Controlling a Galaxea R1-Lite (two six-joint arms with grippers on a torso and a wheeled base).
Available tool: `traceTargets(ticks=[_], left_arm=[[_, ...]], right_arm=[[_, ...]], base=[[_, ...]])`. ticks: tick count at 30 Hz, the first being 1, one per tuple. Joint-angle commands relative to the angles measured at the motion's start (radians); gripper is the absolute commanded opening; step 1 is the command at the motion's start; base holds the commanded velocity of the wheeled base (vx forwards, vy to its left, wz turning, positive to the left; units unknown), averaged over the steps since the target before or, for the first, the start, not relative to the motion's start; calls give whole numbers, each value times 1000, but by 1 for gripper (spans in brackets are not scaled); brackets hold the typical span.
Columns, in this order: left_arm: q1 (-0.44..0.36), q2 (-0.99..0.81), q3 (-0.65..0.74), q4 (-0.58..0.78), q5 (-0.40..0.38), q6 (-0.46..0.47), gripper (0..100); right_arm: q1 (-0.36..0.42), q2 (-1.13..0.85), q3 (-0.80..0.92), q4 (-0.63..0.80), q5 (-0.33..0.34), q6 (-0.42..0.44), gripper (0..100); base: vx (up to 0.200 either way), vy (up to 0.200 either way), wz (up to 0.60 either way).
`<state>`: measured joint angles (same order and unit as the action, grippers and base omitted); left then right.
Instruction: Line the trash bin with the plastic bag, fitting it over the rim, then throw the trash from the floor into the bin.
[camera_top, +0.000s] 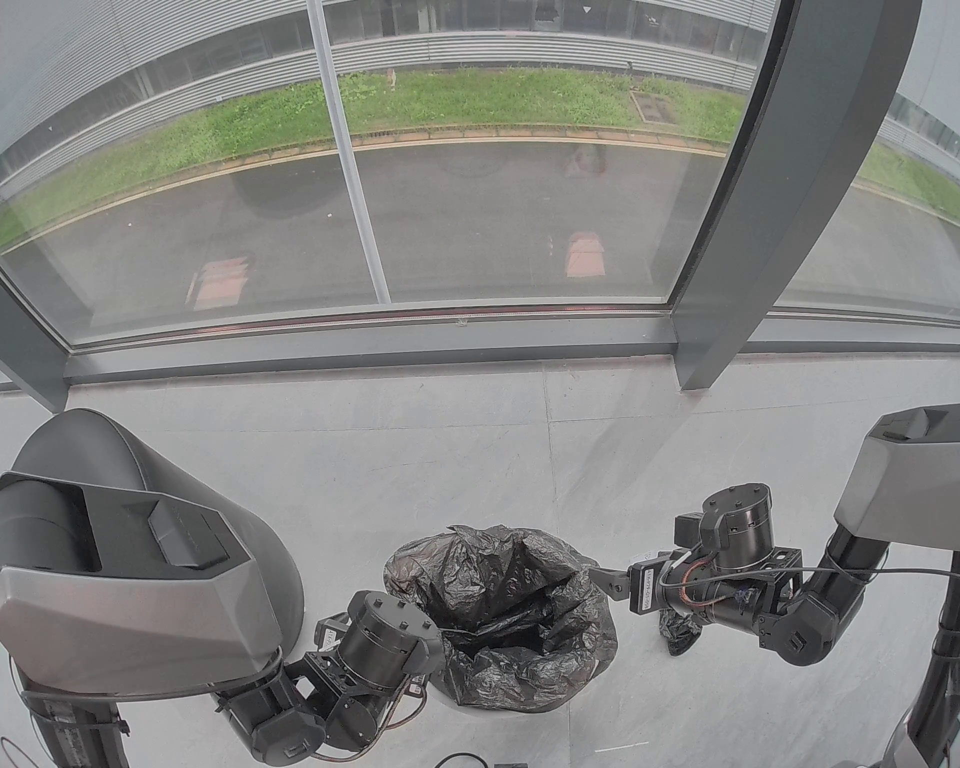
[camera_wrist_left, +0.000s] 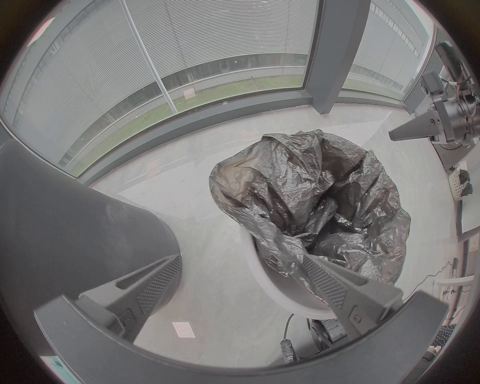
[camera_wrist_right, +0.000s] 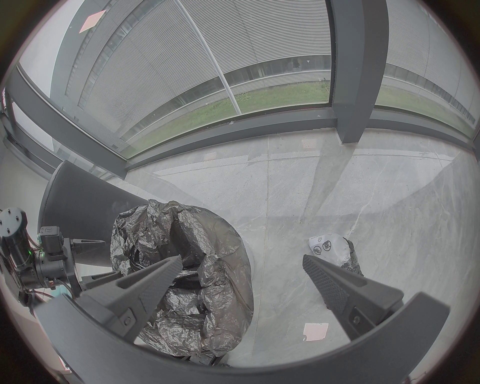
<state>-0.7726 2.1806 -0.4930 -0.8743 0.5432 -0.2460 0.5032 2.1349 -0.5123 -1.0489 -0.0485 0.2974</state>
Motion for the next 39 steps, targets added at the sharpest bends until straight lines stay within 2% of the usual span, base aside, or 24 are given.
traceTargets(ticks=[1, 30, 39], left_arm=[[12, 7, 14, -6, 3, 5, 100], [39, 25, 82, -14, 32, 25, 100], [56, 117, 90, -120, 31, 30, 100]], right_arm=[[-2, 2, -2, 0, 1, 0, 100], [-2, 5, -2, 0, -1, -3, 100], [-2, 34, 5, -56, -1, -8, 100]], base=[[0, 0, 0], [0, 0, 0], [0, 0, 0]])
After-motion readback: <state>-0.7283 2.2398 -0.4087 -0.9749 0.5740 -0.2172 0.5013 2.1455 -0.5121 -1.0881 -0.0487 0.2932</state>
